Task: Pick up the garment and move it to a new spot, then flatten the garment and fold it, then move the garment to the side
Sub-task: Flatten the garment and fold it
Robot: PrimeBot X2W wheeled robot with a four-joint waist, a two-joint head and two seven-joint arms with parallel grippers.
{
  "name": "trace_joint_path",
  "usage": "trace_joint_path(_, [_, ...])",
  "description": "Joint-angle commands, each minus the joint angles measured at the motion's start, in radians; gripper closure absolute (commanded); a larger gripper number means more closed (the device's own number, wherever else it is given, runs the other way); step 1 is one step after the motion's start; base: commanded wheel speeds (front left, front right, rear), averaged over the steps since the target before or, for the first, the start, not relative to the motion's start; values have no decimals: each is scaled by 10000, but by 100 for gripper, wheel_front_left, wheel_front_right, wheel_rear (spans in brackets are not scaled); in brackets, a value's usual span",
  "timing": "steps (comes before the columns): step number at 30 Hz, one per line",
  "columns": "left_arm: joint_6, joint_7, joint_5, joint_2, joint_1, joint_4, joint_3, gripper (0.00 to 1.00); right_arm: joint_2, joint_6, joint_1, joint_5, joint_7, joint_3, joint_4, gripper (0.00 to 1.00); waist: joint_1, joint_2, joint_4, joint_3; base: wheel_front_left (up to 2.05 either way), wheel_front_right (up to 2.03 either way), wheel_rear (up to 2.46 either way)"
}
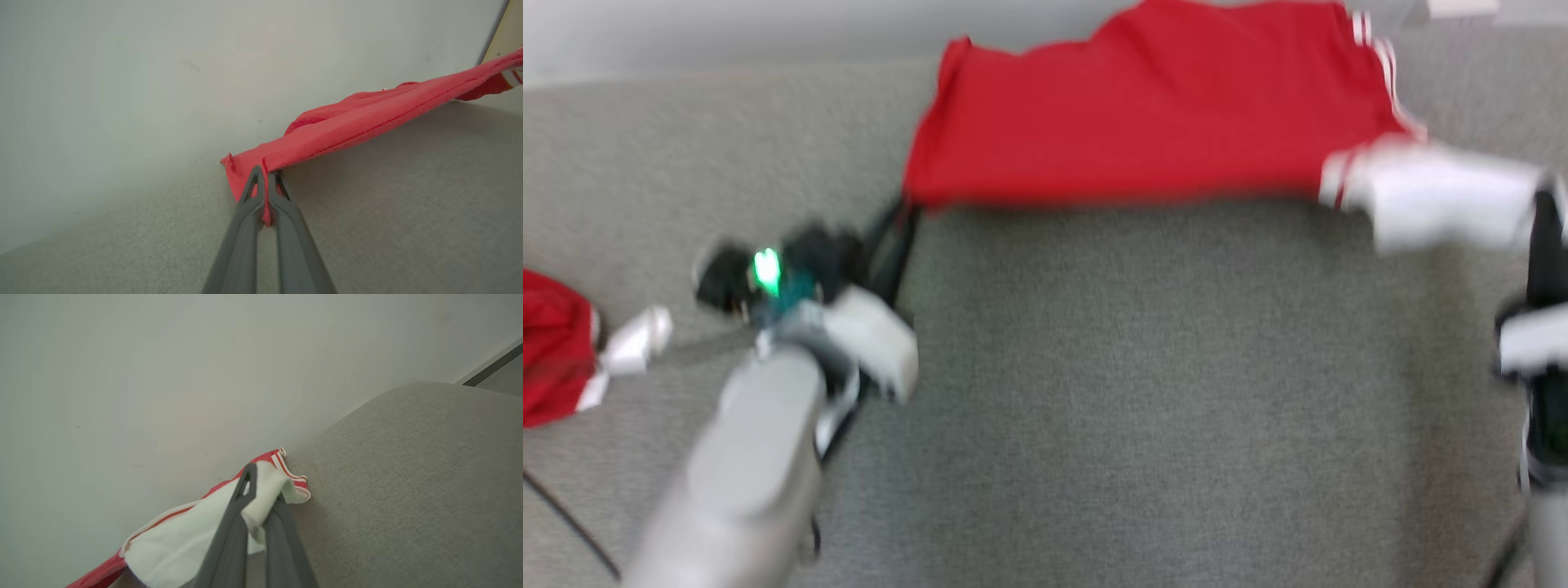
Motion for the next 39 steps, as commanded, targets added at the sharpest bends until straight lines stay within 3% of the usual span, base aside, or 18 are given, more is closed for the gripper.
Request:
trace_joint_path(1, [122, -33, -90, 154, 733, -287, -24, 100, -209, 5, 768, -49, 65, -9, -320, 100, 0, 0, 202, -810, 0, 0, 0])
trace_joint_path(6, [409, 325, -152, 276, 3350, -1421, -498, 100, -393, 4, 3463, -360, 718, 154, -1253, 100, 0, 0, 336, -1740, 0, 0, 0])
trace_joint_path(11, [717, 1232, -429, 506, 5878, -2563, -976, 100, -369, 4, 5840, -305, 1562, -380, -2014, 100, 0, 0, 468, -2536, 0, 0, 0])
trace_joint_path(20, [1027, 3379, -1258, 1049, 9298, -5076, -1533, 100, 333, 2, 9551, 323, 2775, -1517, -3942, 100, 0, 0, 837, -3351, 0, 0, 0])
trace_joint_path(23, [1093, 3684, -1376, 1166, 9480, -5632, -1515, 100, 441, 2, 9905, 330, 2993, -1584, -4236, 100, 0, 0, 865, -3376, 0, 0, 0])
trace_joint_path(27, [871, 4416, -1737, 1377, 9332, -6371, -1498, 100, 544, 2, 9816, 64, 3366, -1685, -4501, 100, 0, 0, 851, -3371, 0, 0, 0])
trace_joint_path(33, [404, 5610, -2472, 1503, 8440, -6973, -1254, 100, 441, 2, 8627, -558, 4065, -1624, -4820, 100, 0, 0, 775, -3127, 0, 0, 0])
trace_joint_path(39, [302, 6704, -3094, 1585, 7433, -7142, -851, 100, 25, 2, 7007, -1134, 4771, -1439, -4659, 100, 0, 0, 702, -2608, 0, 0, 0])
